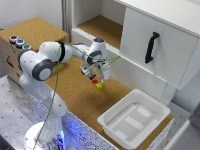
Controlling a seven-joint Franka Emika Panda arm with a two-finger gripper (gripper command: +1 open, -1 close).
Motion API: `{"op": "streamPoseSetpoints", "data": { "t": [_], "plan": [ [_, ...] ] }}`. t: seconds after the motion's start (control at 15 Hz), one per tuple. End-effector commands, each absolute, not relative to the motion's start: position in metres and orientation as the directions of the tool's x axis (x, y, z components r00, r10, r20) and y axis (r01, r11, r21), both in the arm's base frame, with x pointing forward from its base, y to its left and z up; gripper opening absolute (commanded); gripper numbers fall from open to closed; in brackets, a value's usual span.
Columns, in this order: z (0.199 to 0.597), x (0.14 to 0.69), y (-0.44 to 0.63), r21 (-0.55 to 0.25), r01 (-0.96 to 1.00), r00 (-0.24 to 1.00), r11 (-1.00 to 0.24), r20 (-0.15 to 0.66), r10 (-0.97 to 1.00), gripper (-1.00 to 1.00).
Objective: Collapse the stacked blocks
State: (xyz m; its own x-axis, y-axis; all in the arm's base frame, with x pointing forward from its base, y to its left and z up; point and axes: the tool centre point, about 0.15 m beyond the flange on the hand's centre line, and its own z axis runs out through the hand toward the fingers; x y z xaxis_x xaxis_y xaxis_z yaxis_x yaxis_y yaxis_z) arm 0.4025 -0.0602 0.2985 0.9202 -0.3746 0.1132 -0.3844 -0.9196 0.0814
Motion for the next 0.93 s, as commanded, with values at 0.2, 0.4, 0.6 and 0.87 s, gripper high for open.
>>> {"op": "streamPoseSetpoints", "data": {
  "t": [0.2,0.4,0.6,0.87],
  "plan": [
    [0.289,0.405,-0.051,0.070,-0.274,0.956,-0.959,0.130,-0.263,1.00],
    [0.266,0.405,-0.040,0.049,-0.201,0.974,-0.978,0.113,-0.194,1.00],
    [0.249,0.407,-0.044,0.030,-0.202,0.972,-0.979,0.129,-0.196,1.00],
    [0.223,0.423,-0.058,-0.032,-0.252,0.957,-0.967,0.139,-0.254,1.00]
  ]
}}
